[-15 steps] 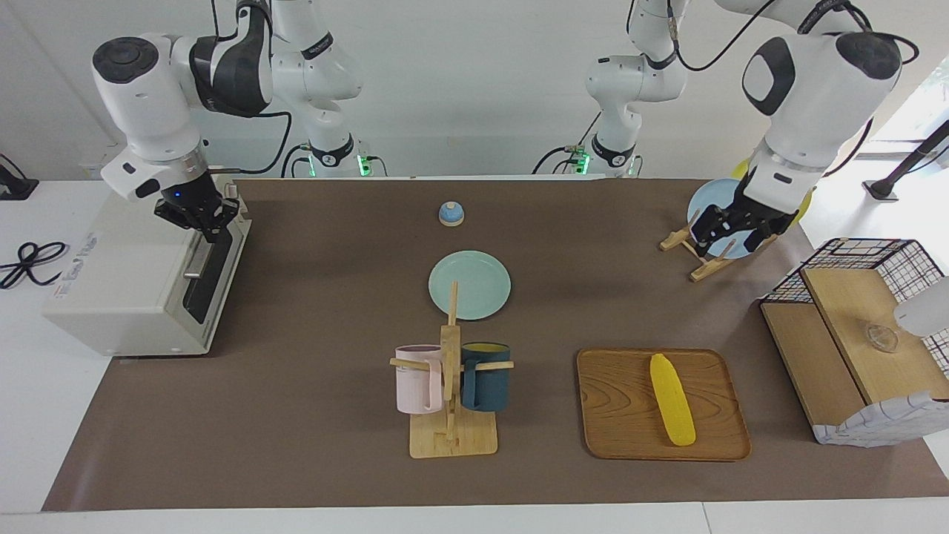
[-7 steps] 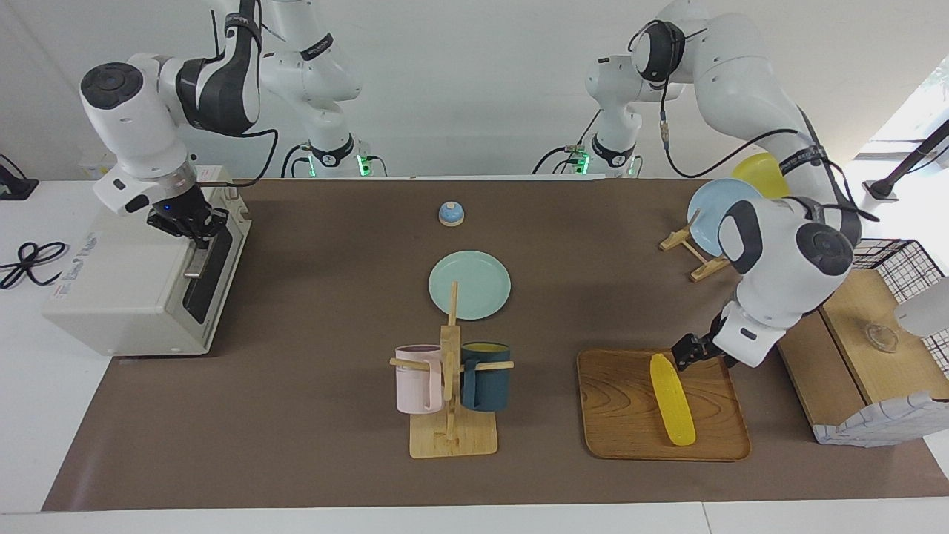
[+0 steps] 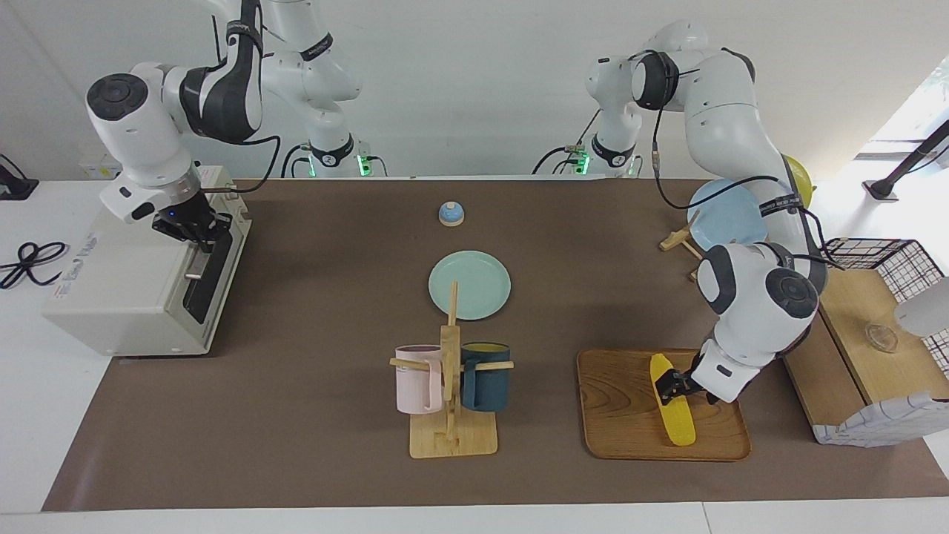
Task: Put corn in oven
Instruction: 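Grasp the yellow corn with the left gripper while the right gripper pulls the door, then carry the corn onto the green plate while the right gripper lowers the door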
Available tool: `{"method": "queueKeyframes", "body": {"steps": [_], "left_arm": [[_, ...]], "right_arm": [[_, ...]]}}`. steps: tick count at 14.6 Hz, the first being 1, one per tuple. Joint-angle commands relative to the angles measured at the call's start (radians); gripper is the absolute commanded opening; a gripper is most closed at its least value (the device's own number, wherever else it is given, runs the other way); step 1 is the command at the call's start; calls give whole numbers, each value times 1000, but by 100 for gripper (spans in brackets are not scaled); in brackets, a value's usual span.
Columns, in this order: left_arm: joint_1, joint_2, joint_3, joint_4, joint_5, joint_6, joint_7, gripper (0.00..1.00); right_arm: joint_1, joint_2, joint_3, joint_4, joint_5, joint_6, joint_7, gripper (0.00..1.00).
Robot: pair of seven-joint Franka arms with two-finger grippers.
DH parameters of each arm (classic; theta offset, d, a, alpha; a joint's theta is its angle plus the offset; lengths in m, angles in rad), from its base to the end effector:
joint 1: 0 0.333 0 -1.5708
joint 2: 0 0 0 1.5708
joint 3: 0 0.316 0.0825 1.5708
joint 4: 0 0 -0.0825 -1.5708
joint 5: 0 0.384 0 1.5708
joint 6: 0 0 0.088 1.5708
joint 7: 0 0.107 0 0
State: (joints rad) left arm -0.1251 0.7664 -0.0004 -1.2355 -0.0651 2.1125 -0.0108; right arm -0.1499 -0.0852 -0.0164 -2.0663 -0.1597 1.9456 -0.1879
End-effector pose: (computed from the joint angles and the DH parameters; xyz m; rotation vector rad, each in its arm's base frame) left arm 0.7549 -0.0982 0.3214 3.0693 -0.1291 0.1636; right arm 0.5158 -0.0976 0.4681 3.0000 0.1244 -0.0911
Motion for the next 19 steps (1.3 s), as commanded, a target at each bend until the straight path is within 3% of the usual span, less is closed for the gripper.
{"method": "queueKeyframes", "body": {"steps": [1, 4, 5, 8, 10, 13, 15, 19], "left_arm": [[-1, 36, 4, 31, -18, 20, 52, 100], [-8, 34, 3, 30, -51, 23, 48, 31], [-10, 33, 5, 30, -83, 18, 45, 0], [-19, -5, 8, 28, -119, -8, -17, 0], [-37, -109, 8, -20, -116, -74, -154, 0], [-154, -384, 11, -313, -114, -91, -322, 0], [-244, -520, 8, -464, -113, -94, -424, 0], [-460, -587, 8, -593, -114, -13, -621, 0]], "right_arm": [[-2, 21, 9, -47, 2, 78, -8, 0], [20, 45, 10, -54, 6, 118, -8, 0], [20, 57, 12, -54, 6, 131, -8, 0], [47, 82, 12, -69, 8, 190, -8, 0], [61, 111, 12, -69, 8, 220, -8, 0], [70, 145, 15, -86, 22, 288, -11, 0], [104, 150, 13, -104, 22, 329, -11, 0], [105, 188, 13, -126, 22, 403, -16, 0]]}}
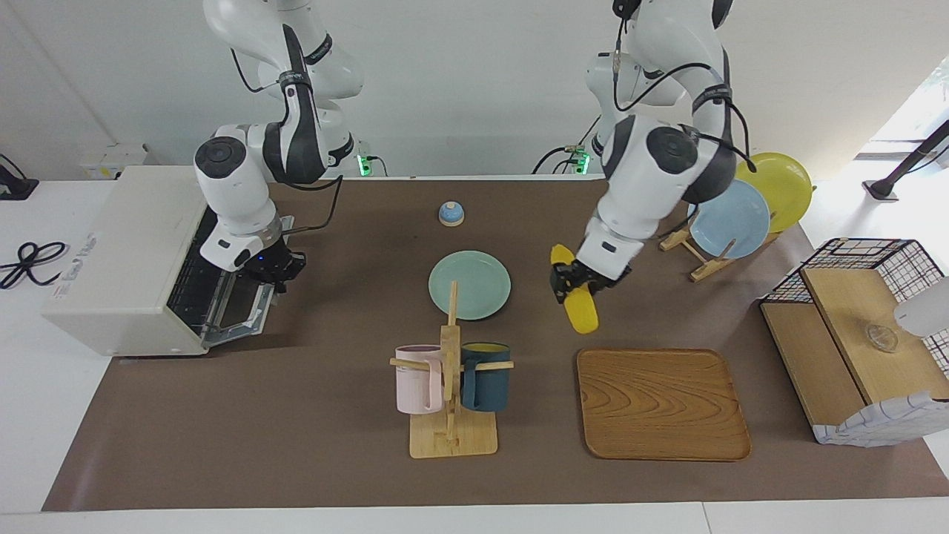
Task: Put corn in oven
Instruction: 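Carry the corn onto the green plate while the right gripper lowers the door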
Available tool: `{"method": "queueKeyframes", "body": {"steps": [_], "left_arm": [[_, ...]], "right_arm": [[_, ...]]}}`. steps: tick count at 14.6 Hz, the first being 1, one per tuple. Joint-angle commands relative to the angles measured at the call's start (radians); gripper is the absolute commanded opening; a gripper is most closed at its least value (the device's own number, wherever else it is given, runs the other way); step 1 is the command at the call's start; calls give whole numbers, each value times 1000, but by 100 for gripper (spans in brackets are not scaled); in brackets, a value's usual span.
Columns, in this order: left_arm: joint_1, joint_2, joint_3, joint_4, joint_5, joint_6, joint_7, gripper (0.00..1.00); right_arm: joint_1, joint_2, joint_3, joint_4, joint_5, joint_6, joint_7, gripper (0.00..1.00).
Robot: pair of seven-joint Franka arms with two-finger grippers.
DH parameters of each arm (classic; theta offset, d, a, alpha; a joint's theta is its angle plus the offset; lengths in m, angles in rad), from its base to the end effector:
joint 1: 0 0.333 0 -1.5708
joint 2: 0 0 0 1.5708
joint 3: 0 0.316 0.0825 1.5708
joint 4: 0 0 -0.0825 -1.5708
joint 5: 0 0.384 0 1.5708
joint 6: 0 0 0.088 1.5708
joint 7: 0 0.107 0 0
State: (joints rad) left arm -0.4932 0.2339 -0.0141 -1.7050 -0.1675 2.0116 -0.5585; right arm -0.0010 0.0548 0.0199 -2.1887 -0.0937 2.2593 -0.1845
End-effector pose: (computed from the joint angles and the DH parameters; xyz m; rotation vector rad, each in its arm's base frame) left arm 0.5526 -0.3177 0.4606 2.9641 0.1748 -0.0260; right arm 0.5411 0.0077 0.3638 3.0424 0.4014 0.0151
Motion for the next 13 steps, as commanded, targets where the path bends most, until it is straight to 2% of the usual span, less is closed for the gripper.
{"method": "queueKeyframes", "body": {"steps": [1, 3, 5, 7, 9, 11, 13], "left_arm": [[-144, -70, 22, -166, -12, 164, -98, 0], [-218, -81, 22, -260, -12, 298, -133, 0], [-263, -23, 25, -278, -10, 404, -143, 0], [-266, 7, 23, -277, -9, 447, -138, 0], [-268, 54, 25, -275, -6, 515, -135, 0], [-280, 91, 25, -277, -4, 558, -136, 0], [-286, 93, 25, -280, -1, 556, -130, 0]], "right_arm": [[-44, 66, -21, -6, -44, 101, -18, 0], [-42, 108, -21, -6, -44, 143, -15, 0], [-42, 125, -20, -6, -44, 144, -12, 0], [-42, 125, -6, -2, -34, 141, -1, 0], [-42, 125, 9, 3, 47, 132, 3, 0], [-42, 122, 38, 27, 75, 115, 5, 0], [-42, 114, 45, 78, 75, 62, 11, 0]]}}
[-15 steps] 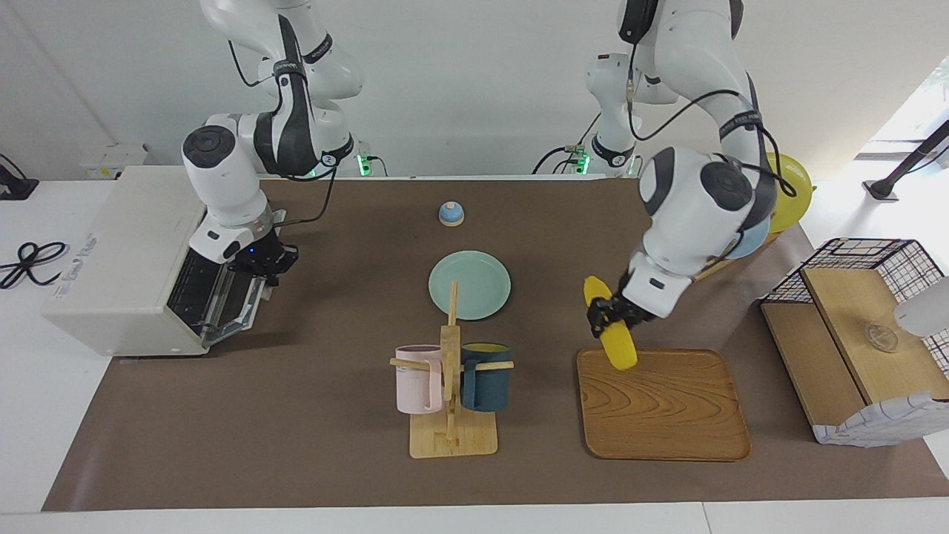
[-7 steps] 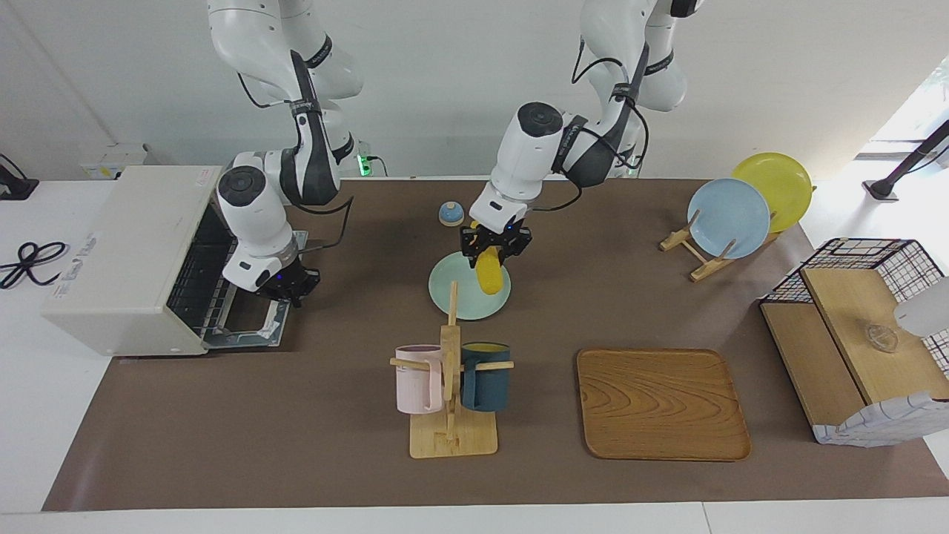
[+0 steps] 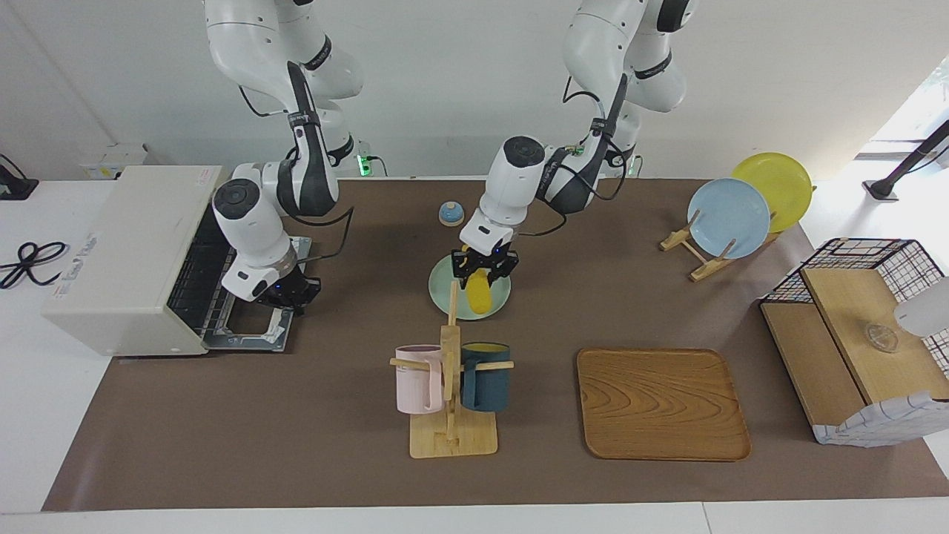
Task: Put corn in oven
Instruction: 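Carry the corn onto the green plate while the right gripper lowers the door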
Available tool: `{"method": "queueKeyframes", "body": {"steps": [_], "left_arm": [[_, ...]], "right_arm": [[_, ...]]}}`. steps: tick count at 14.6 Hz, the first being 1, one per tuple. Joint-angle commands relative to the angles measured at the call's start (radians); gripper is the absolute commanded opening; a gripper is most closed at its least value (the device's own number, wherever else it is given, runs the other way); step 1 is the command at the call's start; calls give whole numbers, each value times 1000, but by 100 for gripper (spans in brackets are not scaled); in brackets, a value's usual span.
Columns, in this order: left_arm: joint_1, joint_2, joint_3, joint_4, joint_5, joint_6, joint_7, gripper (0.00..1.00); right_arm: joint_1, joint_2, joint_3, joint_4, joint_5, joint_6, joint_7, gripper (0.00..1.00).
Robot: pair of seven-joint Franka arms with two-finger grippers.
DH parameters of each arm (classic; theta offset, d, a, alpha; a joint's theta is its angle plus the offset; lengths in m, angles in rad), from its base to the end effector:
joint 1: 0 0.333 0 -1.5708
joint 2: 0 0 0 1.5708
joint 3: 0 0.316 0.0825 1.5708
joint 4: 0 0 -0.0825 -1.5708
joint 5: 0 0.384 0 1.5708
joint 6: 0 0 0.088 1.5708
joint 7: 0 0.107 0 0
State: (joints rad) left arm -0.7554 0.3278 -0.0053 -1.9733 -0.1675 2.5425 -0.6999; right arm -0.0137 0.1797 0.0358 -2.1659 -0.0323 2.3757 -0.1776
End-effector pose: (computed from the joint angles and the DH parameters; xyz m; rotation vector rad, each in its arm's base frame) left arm 0.4592 -0.4340 0.3279 2.8920 0.0965 0.1519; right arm 0.5608 0.0118 0.3152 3.1034 0.3459 0.0452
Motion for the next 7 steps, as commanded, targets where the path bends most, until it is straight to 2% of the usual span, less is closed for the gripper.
{"method": "queueKeyframes", "body": {"steps": [1, 2, 3, 4, 5, 7], "left_arm": [[-24, -1, 16, -15, -1, 25, 11, 0], [-24, -3, 16, -18, -1, 25, 16, 0], [-24, -3, 16, -18, -1, 22, 23, 25], [-24, -3, 16, -18, -1, 18, 23, 74], [-24, -4, 16, -18, -1, 12, 23, 100], [-13, -16, 19, -15, 0, -20, 25, 100]], "right_arm": [[-29, -19, 30, 79, 14, -96, 3, 0], [-31, -34, 32, 109, 14, -151, 1, 0], [-31, -54, 32, 127, 14, -208, 1, 0], [-32, -83, 30, 135, 14, -258, 3, 0], [-38, -118, 30, 136, 14, -306, 4, 0], [-46, -189, 24, 136, 11, -395, 3, 0]]}}
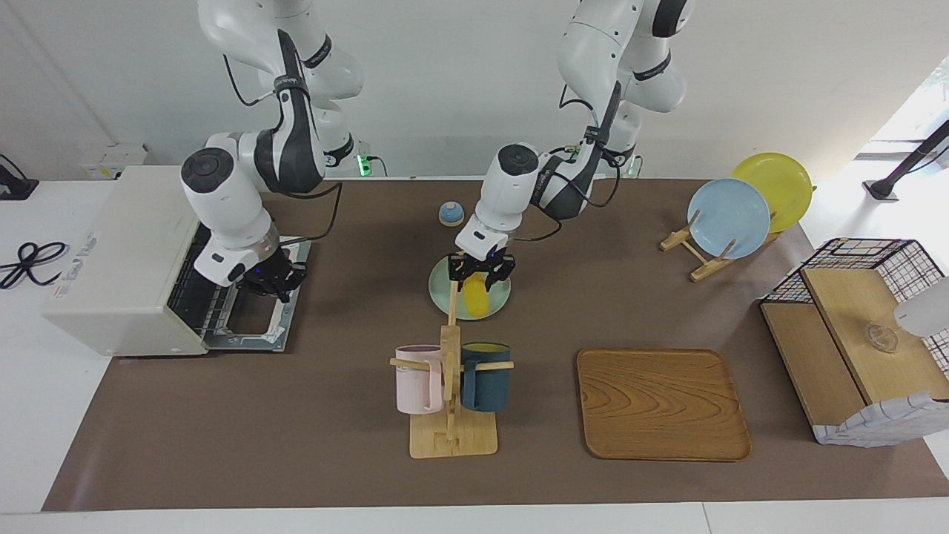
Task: Put corn in oven
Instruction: 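Carry the corn onto the green plate while the right gripper lowers the door, then release the corn and retract the left gripper while the right gripper withdraws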
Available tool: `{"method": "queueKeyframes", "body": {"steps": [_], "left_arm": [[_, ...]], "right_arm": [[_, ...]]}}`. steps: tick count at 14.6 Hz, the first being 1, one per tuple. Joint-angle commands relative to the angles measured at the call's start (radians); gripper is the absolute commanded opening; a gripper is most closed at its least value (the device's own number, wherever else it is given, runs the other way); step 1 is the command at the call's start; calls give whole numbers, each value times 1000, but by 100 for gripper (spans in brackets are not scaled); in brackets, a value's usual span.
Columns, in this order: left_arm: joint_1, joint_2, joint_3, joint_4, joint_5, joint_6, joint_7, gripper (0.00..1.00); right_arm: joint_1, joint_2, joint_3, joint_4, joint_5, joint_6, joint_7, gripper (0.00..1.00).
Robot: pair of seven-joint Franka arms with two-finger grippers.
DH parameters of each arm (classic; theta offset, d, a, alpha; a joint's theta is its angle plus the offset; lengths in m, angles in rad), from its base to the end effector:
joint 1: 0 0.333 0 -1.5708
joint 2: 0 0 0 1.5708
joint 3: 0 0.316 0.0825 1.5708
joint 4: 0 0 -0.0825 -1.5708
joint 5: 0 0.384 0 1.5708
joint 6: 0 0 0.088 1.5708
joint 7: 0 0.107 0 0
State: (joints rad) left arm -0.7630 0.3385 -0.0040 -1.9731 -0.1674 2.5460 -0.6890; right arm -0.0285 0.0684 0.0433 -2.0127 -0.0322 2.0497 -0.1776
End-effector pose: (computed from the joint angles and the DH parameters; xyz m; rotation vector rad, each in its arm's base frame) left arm 0.4567 -0.4370 0.3216 2.8988 0.0725 0.1467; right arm 0.5639 0.0063 0.4174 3.1016 0.3232 -0.0519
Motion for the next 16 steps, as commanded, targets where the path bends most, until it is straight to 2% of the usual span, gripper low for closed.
{"method": "queueKeyframes", "body": {"steps": [1, 3, 6, 7, 9, 10, 12, 13, 14, 16], "left_arm": [[1, -45, 24, -9, 0, -55, 17, 100], [34, -99, 54, -1, 0, -130, 26, 100], [166, -159, 58, 58, 2, -254, 29, 100], [215, -165, 59, 100, 17, -313, 51, 100], [318, -167, 58, 186, 93, -456, 147, 100], [371, -168, 58, 235, 97, -517, 213, 100], [465, -168, 58, 321, 97, -637, 343, 100], [508, -170, 58, 361, 100, -700, 400, 100], [539, -179, 58, 394, 101, -757, 451, 100], [588, -211, 59, 434, 101, -880, 549, 100]], "right_arm": [[-34, -119, 14, -17, 3, -113, 3, 0], [-62, -192, 13, -14, 2, -193, 0, 0], [-64, -222, 12, 60, 11, -337, 9, 0], [-64, -220, 13, 83, 14, -359, 23, 12], [-60, -219, 13, 91, 15, -362, 26, 27], [-60, -219, 13, 89, 15, -355, 26, 29], [-57, -216, 15, 91, 17, -352, 26, 45], [-57, -216, 15, 91, 18, -352, 24, 67], [-57, -216, 15, 91, 18, -353, 24, 100], [-51, -216, 17, 97, 26, -361, 29, 100]]}}
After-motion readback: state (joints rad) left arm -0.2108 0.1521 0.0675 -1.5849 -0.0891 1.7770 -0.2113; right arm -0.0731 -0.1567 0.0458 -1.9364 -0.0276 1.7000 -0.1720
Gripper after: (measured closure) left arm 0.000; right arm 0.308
